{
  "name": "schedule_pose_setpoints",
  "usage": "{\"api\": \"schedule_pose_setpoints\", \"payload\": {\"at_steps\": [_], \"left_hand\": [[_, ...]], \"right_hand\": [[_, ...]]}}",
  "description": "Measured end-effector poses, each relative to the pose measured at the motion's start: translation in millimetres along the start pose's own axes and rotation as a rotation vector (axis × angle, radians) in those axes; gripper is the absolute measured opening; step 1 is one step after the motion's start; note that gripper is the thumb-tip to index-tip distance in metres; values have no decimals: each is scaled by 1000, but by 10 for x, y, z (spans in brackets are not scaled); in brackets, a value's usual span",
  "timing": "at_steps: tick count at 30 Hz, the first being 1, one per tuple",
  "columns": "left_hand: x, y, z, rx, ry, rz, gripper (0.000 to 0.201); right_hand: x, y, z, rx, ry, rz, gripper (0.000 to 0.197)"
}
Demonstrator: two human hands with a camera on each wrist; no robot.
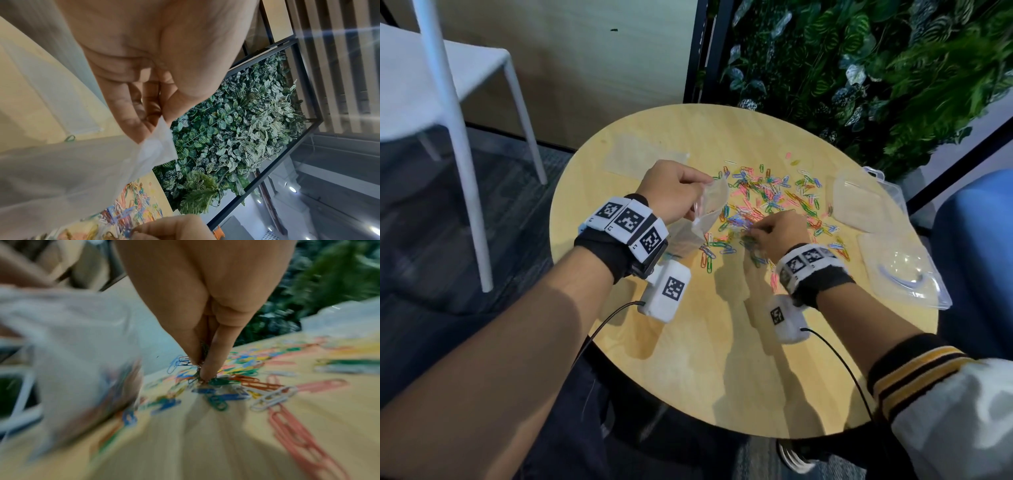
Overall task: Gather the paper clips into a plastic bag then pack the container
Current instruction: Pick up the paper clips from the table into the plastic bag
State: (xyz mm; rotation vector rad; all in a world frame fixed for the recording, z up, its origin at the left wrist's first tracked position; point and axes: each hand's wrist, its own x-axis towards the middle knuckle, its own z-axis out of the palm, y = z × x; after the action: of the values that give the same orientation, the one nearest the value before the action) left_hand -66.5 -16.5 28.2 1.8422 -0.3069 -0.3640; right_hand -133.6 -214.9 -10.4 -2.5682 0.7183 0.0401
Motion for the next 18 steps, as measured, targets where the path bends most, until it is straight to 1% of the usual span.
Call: {"api": "schedule_pose_setpoints", "payload": {"at_steps": [1,3,4,5,7,9,11,13,16,18], "left_hand": [[-7,3,1,-3,-3,0,27],[-12,3,6,-5,-1,-3,27],[-9,-1,12,-3,3,-7,27],[-4,-5,24,-1,6,-11,27],[-2,0,56,2,0,-19,26],[-1,9,96,-7,-14,-27,25],[-14,17,124,-24,-34,-34,23],[-21,12,141,-25,-39,-42,23],[-3,-21,136,-15,-28,-57,25],[0,-28,121,0,-24,-57,25]], "right_hand": [[-9,48,-59,178,-1,79,16],[-49,86,-194,680,-30,203,11],[-72,73,-259,928,-63,219,12],[-95,42,-320,1109,-107,203,13],[-153,-77,-414,1312,-202,122,15],[-232,-222,-459,1407,-280,37,17],[-308,-354,-438,1410,-337,-13,15],[-350,-453,-351,1324,-356,-33,13],[-353,-507,-215,1188,-350,-22,7],[-346,-514,-159,1090,-354,-25,12]]}}
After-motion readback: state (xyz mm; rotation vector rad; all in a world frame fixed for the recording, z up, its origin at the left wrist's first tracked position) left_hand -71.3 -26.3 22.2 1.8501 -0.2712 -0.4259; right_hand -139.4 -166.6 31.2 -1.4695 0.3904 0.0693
